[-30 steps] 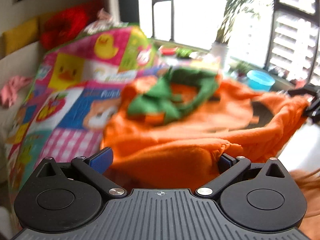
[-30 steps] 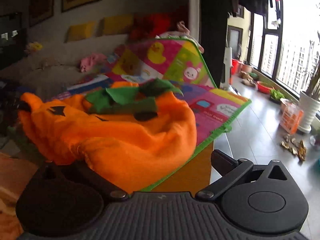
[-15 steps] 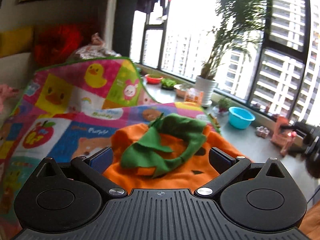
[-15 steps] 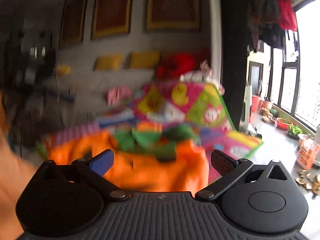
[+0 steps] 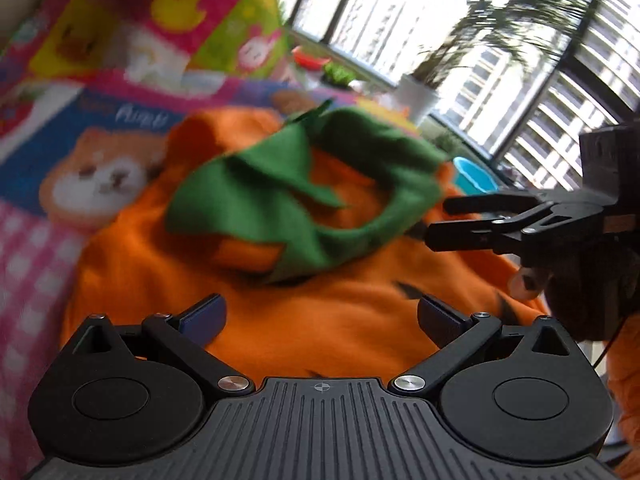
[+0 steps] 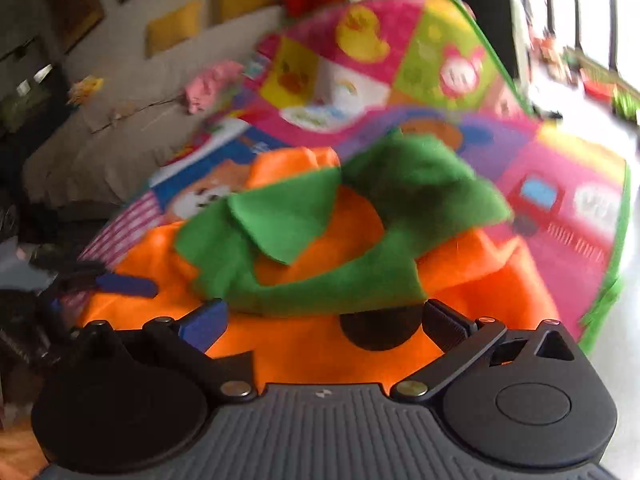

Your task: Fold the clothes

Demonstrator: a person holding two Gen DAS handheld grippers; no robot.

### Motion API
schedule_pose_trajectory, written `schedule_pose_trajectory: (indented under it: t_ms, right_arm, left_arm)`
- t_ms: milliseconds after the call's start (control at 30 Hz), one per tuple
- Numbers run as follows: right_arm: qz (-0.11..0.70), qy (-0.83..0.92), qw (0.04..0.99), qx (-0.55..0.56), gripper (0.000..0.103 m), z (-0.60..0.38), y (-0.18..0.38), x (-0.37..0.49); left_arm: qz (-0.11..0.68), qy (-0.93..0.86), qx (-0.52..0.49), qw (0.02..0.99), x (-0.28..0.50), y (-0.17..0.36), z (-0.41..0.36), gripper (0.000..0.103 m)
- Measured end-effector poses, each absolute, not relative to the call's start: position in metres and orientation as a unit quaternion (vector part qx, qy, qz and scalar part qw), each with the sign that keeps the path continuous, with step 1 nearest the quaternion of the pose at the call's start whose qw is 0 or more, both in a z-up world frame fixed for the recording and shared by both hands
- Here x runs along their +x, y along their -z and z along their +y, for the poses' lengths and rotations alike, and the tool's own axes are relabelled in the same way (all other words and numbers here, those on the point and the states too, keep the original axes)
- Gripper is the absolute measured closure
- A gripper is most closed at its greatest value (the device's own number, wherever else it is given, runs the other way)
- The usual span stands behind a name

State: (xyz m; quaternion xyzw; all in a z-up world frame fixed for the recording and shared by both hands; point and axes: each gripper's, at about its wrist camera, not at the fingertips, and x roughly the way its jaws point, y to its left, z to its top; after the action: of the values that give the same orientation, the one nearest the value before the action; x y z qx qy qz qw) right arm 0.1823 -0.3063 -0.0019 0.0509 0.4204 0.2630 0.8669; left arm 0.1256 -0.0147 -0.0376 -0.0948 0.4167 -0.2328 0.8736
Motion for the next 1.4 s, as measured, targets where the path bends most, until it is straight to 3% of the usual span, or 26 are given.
schedule_pose_trajectory:
  t_ms: [167,267,367,433,533,700,800,900,1067,1267,1400]
  right_arm:
    - [0.436,-0.247,0.854,0.141,0.000,-0.323,0.031,0.191]
    - [0.443,-0.243,0.855,0.118,0.000,-0.315,0.031,0.189]
    - [0.438,-0.274,0.853,0.077,0.000,-0.303,0.004,0.193]
    - [0.389,-0.304,0.867,0.064,0.000,-0.300,-0.029,0.191]
    - [0.363,-0.336,0.865,0.087,0.000,-0.290,-0.057,0.209]
    - [0.509,-0.314,0.775,0.203,0.000,-0.256,-0.010,0.284]
    - [0.577,-0.297,0.730,0.212,0.000,-0.226,0.021,0.314]
    - [0.542,-0.335,0.745,0.197,0.000,-0.194,0.008,0.341]
    - [0.415,-0.309,0.834,0.193,0.000,-0.177,-0.042,0.408]
    - [0.456,-0.326,0.818,0.129,0.000,-0.190,-0.057,0.427]
    - [0.414,-0.327,0.848,0.051,0.000,-0.231,-0.069,0.381]
  left_arm:
    - [0.432,0.243,-0.115,0.861,0.134,0.048,-0.006,0.000]
    - [0.436,0.243,-0.122,0.858,0.137,0.048,-0.007,0.000]
    - [0.438,0.252,-0.102,0.857,0.139,0.047,-0.012,0.000]
    - [0.432,0.259,-0.087,0.859,0.137,0.048,-0.014,0.000]
    - [0.427,0.257,-0.084,0.863,0.136,0.049,-0.017,0.000]
    - [0.429,0.257,-0.099,0.861,0.141,0.049,-0.014,0.000]
    - [0.423,0.262,-0.111,0.860,0.139,0.050,-0.010,0.000]
    - [0.422,0.263,-0.119,0.859,0.138,0.050,-0.008,0.000]
    - [0.436,0.264,-0.115,0.853,0.146,0.044,-0.006,0.000]
    - [0.440,0.233,-0.111,0.860,0.165,0.041,0.004,0.000]
    - [0.447,0.240,-0.077,0.858,0.166,0.036,-0.004,0.000]
